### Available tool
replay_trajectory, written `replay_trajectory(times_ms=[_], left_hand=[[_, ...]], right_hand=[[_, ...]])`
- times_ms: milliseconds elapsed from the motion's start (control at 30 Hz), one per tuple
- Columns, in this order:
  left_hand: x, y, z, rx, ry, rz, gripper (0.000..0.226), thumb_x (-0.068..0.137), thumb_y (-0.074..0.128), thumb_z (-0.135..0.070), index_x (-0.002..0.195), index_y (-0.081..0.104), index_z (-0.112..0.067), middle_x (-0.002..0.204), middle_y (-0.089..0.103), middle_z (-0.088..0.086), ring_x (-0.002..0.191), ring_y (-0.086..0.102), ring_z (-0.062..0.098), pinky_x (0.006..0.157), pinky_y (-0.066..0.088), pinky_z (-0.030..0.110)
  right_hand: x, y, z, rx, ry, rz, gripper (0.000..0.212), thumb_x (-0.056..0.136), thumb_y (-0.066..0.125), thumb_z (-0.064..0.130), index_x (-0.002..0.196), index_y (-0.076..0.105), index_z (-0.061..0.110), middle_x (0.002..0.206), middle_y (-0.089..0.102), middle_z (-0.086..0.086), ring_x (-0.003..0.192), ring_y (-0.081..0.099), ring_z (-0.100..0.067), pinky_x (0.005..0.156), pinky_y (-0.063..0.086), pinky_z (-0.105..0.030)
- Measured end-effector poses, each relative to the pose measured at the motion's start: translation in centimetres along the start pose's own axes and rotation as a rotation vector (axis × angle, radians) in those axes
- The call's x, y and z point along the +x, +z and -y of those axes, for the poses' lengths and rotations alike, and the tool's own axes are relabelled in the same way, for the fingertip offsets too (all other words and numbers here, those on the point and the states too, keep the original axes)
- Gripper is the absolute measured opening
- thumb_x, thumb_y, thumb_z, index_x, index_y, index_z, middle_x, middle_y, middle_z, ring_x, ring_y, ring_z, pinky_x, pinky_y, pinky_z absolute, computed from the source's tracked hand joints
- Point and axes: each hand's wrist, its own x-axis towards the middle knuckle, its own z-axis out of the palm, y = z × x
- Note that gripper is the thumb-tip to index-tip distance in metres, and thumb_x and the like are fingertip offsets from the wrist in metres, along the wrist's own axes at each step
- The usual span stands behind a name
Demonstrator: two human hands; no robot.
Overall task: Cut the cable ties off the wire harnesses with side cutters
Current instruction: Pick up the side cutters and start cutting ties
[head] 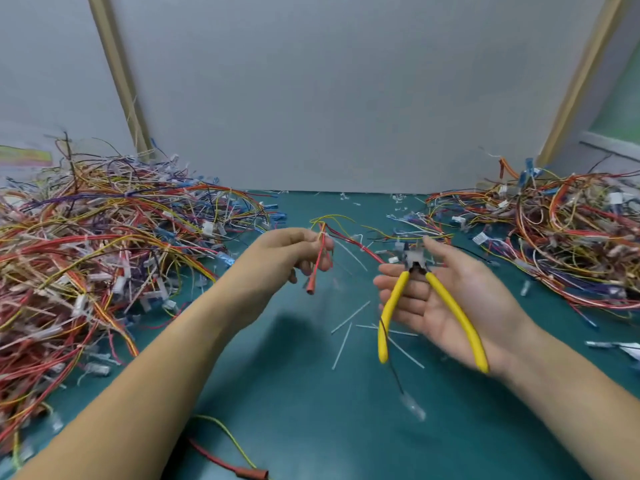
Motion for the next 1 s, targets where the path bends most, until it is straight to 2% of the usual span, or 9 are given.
replay_trajectory(times_ms=[100, 200, 300, 433, 533, 667, 800, 900, 1000], left_hand=[[-0.2, 0.4, -0.3, 0.034, 0.027, 0.003, 0.018, 0.084, 0.055, -0.018, 0.092, 0.071, -0.014, 0.085, 0.076, -0.002, 0.085, 0.066, 0.011, 0.077, 0.042, 0.028], [-0.1, 1.0, -0.5, -0.060, -0.092, -0.044, 0.024, 0.089, 0.048, -0.007, 0.081, 0.071, -0.008, 0.073, 0.074, 0.004, 0.070, 0.067, 0.014, 0.067, 0.049, 0.019], [-0.3, 1.3, -0.1, 0.033, -0.114, -0.097, 0.035, 0.099, 0.049, -0.023, 0.078, 0.066, -0.002, 0.060, 0.063, 0.008, 0.056, 0.062, 0.018, 0.061, 0.051, 0.024], [-0.5, 1.4, 0.5, 0.405, 0.006, -0.090, 0.026, 0.098, 0.055, -0.024, 0.082, 0.070, -0.011, 0.072, 0.073, 0.002, 0.067, 0.070, 0.015, 0.070, 0.052, 0.024], [-0.6, 1.7, 0.5, 0.145, -0.051, -0.043, 0.020, 0.099, 0.056, -0.015, 0.093, 0.074, -0.007, 0.086, 0.077, 0.004, 0.083, 0.073, 0.020, 0.078, 0.055, 0.024], [-1.0, 2.2, 0.0, -0.176, -0.075, -0.080, 0.014, 0.094, 0.061, -0.007, 0.094, 0.074, -0.001, 0.086, 0.077, 0.014, 0.076, 0.074, 0.021, 0.069, 0.058, 0.021], [-1.5, 2.6, -0.7, -0.310, -0.041, -0.173, 0.013, 0.087, 0.068, -0.008, 0.094, 0.072, 0.002, 0.087, 0.074, 0.021, 0.074, 0.075, 0.028, 0.068, 0.060, 0.026], [-1.7, 2.6, -1.0, -0.359, -0.008, -0.221, 0.010, 0.084, 0.070, -0.008, 0.091, 0.073, -0.002, 0.084, 0.074, 0.017, 0.077, 0.075, 0.030, 0.070, 0.061, 0.028], [-1.8, 2.6, -1.3, -0.383, 0.009, -0.210, 0.014, 0.079, 0.071, -0.013, 0.092, 0.073, -0.007, 0.085, 0.076, 0.015, 0.079, 0.075, 0.024, 0.077, 0.061, 0.029]], right_hand=[[-0.4, 0.2, 0.2, -0.219, -0.108, -0.040, 0.039, 0.094, 0.055, 0.032, 0.096, 0.072, -0.003, 0.084, 0.071, -0.020, 0.069, 0.070, -0.027, 0.063, 0.061, -0.033], [-0.7, 0.9, -0.1, -0.299, -0.185, -0.053, 0.039, 0.097, 0.053, 0.036, 0.090, 0.072, 0.003, 0.078, 0.068, -0.016, 0.071, 0.070, -0.029, 0.074, 0.061, -0.043], [-1.0, 1.6, 0.6, -0.227, -0.106, 0.045, 0.042, 0.089, 0.054, 0.053, 0.091, 0.069, 0.014, 0.083, 0.068, -0.014, 0.090, 0.072, -0.043, 0.087, 0.054, -0.059], [-1.3, 1.4, 1.7, -0.167, -0.011, 0.094, 0.044, 0.094, 0.049, 0.053, 0.096, 0.068, 0.014, 0.085, 0.066, -0.017, 0.088, 0.070, -0.050, 0.069, 0.059, -0.054], [-1.3, 1.1, 1.0, -0.093, 0.013, 0.086, 0.050, 0.094, 0.038, 0.042, 0.097, 0.068, 0.001, 0.083, 0.064, -0.021, 0.078, 0.070, -0.046, 0.065, 0.060, -0.051], [-1.3, 0.9, -0.8, -0.112, 0.055, 0.157, 0.059, 0.091, 0.033, 0.036, 0.103, 0.073, -0.005, 0.090, 0.063, -0.020, 0.078, 0.068, -0.044, 0.071, 0.058, -0.049], [-1.5, 1.2, -1.2, 0.011, 0.141, 0.312, 0.051, 0.089, 0.052, 0.037, 0.120, 0.069, 0.000, 0.097, 0.064, -0.018, 0.089, 0.068, -0.045, 0.086, 0.056, -0.052], [-1.6, 1.3, -1.6, 0.111, 0.194, 0.434, 0.051, 0.095, 0.054, 0.038, 0.127, 0.063, 0.000, 0.110, 0.068, -0.022, 0.097, 0.068, -0.041, 0.095, 0.054, -0.050], [-1.5, 1.6, -2.5, 0.151, 0.223, 0.451, 0.052, 0.094, 0.056, 0.040, 0.120, 0.067, -0.003, 0.098, 0.071, -0.019, 0.084, 0.071, -0.035, 0.083, 0.058, -0.047]])
